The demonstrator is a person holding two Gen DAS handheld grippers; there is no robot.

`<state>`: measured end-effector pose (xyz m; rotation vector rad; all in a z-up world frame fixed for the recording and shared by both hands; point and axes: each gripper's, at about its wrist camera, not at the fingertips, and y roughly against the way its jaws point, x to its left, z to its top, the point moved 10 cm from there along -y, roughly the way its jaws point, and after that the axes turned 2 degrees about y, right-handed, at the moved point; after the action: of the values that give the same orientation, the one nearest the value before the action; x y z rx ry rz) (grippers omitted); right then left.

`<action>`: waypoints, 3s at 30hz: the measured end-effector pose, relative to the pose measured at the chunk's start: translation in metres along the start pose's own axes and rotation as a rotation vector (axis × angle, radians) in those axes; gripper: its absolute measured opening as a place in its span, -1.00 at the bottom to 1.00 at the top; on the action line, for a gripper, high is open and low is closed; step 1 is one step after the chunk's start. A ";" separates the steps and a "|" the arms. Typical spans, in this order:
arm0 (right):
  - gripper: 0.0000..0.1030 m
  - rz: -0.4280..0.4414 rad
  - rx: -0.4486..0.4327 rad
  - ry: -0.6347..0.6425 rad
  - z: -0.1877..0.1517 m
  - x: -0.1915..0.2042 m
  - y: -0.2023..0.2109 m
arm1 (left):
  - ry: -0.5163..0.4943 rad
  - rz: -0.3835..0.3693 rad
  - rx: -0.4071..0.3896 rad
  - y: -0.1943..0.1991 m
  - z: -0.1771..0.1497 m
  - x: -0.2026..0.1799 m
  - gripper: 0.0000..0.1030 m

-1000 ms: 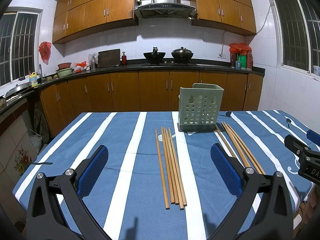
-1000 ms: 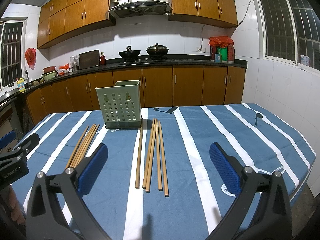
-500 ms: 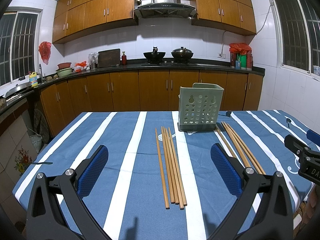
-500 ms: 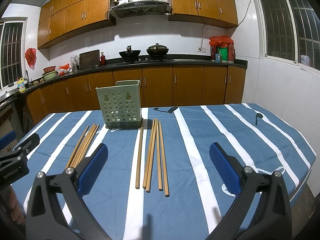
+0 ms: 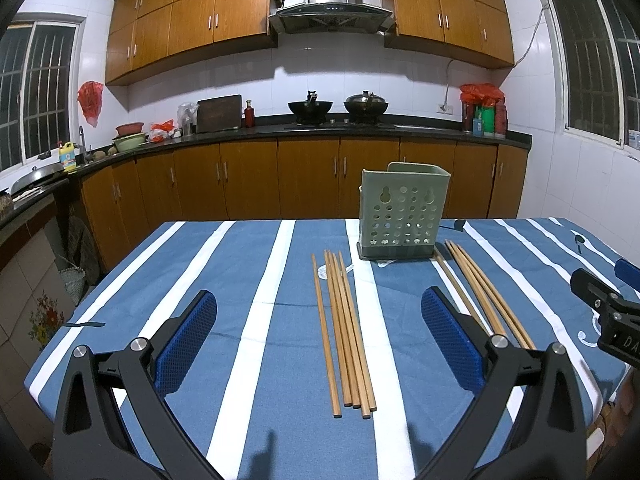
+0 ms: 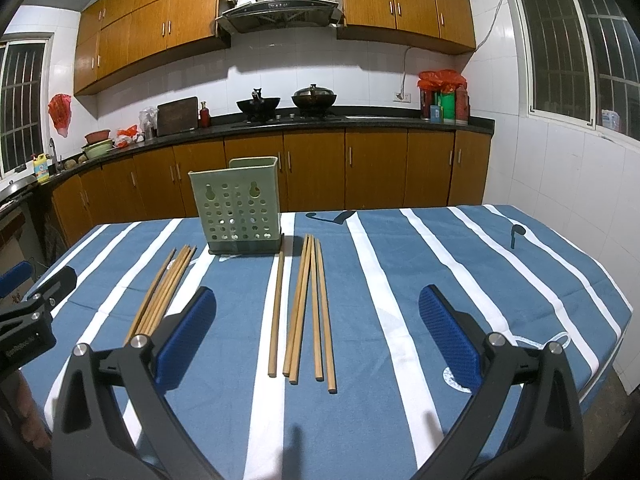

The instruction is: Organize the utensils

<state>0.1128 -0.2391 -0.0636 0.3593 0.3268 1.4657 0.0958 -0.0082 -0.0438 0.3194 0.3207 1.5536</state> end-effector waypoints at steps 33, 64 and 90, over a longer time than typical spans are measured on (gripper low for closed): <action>-0.83 0.052 0.454 -0.038 -0.066 -0.021 -0.153 | 0.040 -0.097 0.461 -0.108 -0.070 0.018 -0.52; -0.82 0.007 0.424 0.013 -0.055 -0.035 -0.177 | -0.041 -0.014 0.480 -0.139 -0.064 0.034 -0.85; -0.84 0.025 0.160 -0.052 0.061 -0.054 -0.125 | 0.045 -0.070 0.252 -0.106 0.046 0.047 -0.86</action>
<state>0.2475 -0.3036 -0.0624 0.5315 0.3998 1.4561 0.2114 0.0396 -0.0440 0.4654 0.5592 1.4547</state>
